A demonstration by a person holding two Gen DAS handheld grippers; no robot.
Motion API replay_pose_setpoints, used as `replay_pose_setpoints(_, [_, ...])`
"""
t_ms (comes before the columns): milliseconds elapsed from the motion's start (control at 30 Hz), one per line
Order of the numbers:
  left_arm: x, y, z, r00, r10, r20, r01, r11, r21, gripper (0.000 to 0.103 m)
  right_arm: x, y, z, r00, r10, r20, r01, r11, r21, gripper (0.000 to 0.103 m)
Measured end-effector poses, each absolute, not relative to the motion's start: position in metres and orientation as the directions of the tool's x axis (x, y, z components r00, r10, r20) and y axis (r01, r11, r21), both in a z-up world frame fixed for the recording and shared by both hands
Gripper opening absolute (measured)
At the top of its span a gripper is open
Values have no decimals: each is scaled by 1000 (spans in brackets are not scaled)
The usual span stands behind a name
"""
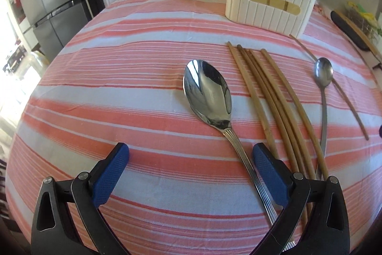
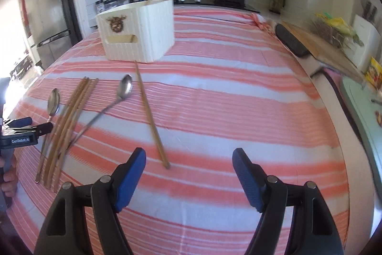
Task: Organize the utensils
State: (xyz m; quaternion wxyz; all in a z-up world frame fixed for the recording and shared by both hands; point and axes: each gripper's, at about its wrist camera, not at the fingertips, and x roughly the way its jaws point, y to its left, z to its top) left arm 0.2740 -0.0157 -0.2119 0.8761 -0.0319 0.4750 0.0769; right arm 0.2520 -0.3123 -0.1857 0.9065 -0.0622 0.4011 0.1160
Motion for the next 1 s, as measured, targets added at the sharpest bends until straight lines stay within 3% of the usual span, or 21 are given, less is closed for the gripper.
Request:
replay_pose_setpoints(100, [272, -17, -211, 528, 88, -845, -106, 994, 37, 103, 280, -282, -190, 588, 195, -785, -369, 928, -46, 74])
replay_pose_setpoints(267, [266, -7, -206, 507, 70, -859, 22, 995, 94, 103, 308, -251, -214, 538, 181, -823, -434, 896, -87, 37])
replay_pose_setpoints(300, [265, -2, -206, 503, 72, -861, 31, 994, 100, 103, 310, -251, -217, 537, 190, -822, -428, 901, -71, 34])
replay_pose_setpoints(400, [260, 13, -206, 490, 68, -869, 39, 994, 100, 103, 309, -262, -217, 551, 183, -814, -351, 936, -27, 9])
replay_pose_setpoints(600, [257, 29, -210, 482, 17, -876, 38, 998, 40, 103, 288, -291, -216, 557, 93, -825, -239, 970, -52, 6])
replay_pose_setpoints(800, [258, 18, -209, 476, -38, -879, 150, 988, 38, 103, 257, -322, -213, 538, 19, -843, -172, 981, -87, 8])
replay_pose_setpoints(867, [261, 16, -209, 469, -54, -881, 169, 985, 30, 103, 251, -329, -213, 528, 41, -849, -173, 983, -60, 15])
replay_pose_setpoints(933, [265, 17, -210, 465, -69, -883, 168, 986, 11, 103, 247, -334, -212, 527, 58, -848, -177, 983, -43, 45])
replay_pose_setpoints(1000, [267, 17, -211, 473, -74, -878, 166, 986, 7, 103, 246, -335, -212, 526, 78, -847, -192, 981, -28, 50])
